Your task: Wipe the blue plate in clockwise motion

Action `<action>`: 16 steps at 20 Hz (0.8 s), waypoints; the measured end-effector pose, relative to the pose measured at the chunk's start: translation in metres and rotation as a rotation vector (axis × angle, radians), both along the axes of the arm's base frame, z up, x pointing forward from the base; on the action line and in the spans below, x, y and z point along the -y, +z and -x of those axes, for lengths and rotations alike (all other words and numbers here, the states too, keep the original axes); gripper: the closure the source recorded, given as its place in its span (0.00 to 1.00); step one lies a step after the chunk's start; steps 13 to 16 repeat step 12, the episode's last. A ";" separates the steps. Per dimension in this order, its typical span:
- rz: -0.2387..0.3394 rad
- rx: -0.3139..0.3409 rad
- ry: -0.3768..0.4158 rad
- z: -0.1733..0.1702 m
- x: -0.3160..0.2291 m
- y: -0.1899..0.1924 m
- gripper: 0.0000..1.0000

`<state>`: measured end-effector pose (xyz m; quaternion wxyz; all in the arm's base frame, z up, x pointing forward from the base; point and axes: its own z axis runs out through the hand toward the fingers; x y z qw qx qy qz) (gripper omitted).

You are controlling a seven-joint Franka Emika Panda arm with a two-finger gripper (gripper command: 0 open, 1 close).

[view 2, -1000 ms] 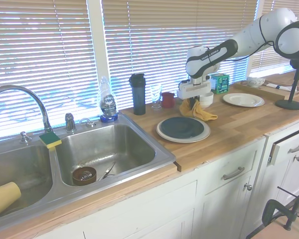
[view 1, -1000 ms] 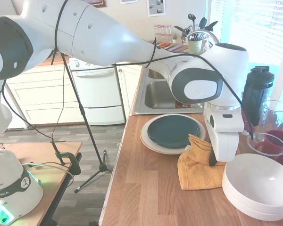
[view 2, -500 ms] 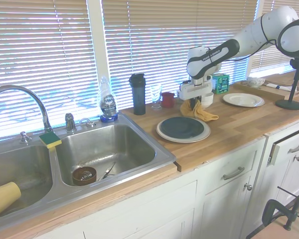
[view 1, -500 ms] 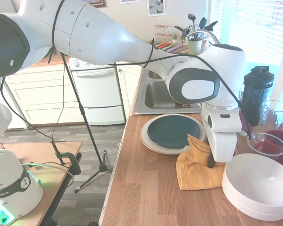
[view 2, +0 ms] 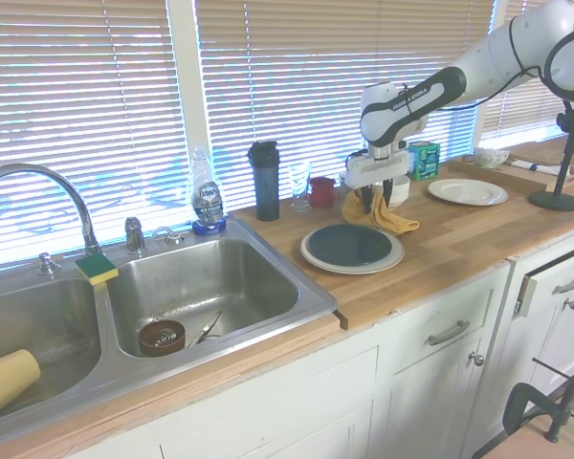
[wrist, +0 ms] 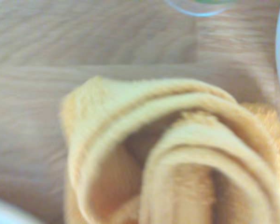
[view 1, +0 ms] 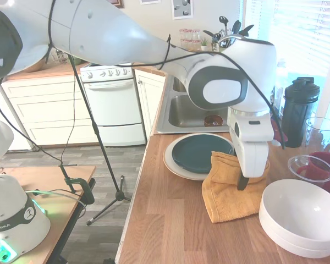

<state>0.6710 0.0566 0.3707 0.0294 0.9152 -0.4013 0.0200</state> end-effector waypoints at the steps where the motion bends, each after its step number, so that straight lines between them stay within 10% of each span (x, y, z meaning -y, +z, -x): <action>1: -0.002 0.004 0.004 0.004 -0.003 0.008 0.00; 16: -0.026 0.050 0.028 0.046 -0.010 0.067 0.00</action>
